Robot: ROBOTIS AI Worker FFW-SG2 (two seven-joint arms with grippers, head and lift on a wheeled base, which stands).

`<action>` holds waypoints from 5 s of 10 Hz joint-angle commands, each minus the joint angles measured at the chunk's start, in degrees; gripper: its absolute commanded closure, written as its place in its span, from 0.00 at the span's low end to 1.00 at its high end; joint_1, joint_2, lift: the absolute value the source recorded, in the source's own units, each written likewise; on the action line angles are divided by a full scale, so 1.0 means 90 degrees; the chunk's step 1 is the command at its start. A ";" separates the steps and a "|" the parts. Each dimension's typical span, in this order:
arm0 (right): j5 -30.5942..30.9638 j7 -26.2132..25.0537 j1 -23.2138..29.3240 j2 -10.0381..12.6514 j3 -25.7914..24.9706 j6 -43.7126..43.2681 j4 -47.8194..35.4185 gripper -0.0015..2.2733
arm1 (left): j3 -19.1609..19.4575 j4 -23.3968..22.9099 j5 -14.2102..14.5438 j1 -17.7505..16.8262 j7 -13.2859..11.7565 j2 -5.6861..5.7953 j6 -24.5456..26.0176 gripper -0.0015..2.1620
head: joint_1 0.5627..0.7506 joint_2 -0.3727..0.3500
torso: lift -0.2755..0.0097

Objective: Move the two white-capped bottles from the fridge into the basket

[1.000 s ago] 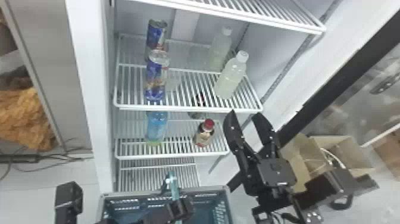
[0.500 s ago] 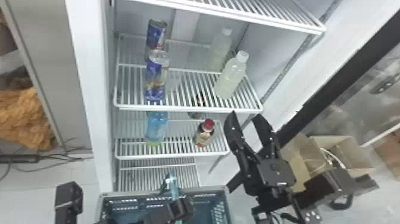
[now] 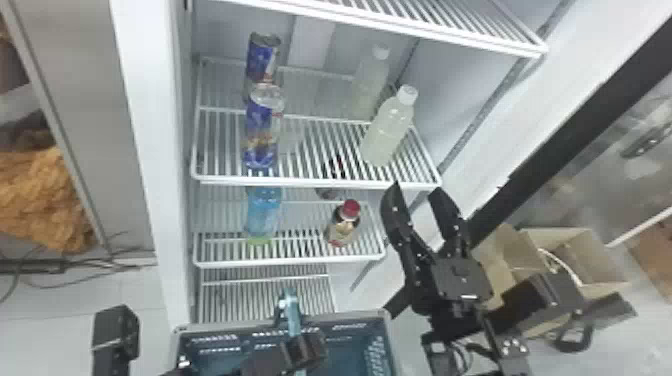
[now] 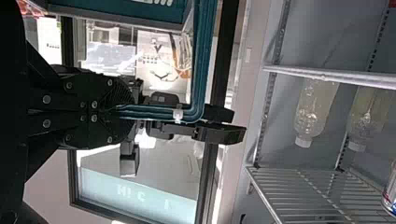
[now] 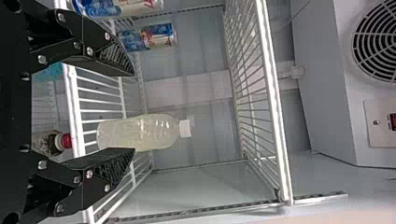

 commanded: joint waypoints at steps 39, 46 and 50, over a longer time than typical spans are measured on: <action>-0.0330 0.0333 -0.1929 -0.0465 -0.0057 0.1001 0.0538 0.37 | -0.0078 0.0000 0.0055 -0.0104 -0.0010 0.0013 -0.0031 0.55 | 0.70 0.03 | 0.97; -0.0787 0.0381 -0.0085 -0.0299 -0.0197 0.1907 -0.1572 0.37 | -0.0040 0.0000 0.0042 -0.0088 -0.0020 0.0013 -0.0047 0.55 | 0.70 0.03 | 0.97; -0.1066 0.0518 0.1055 -0.0319 -0.0451 0.2845 -0.2759 0.37 | 0.0023 0.0000 0.0029 -0.0041 -0.0020 -0.0007 -0.0047 0.55 | 0.70 0.03 | 0.97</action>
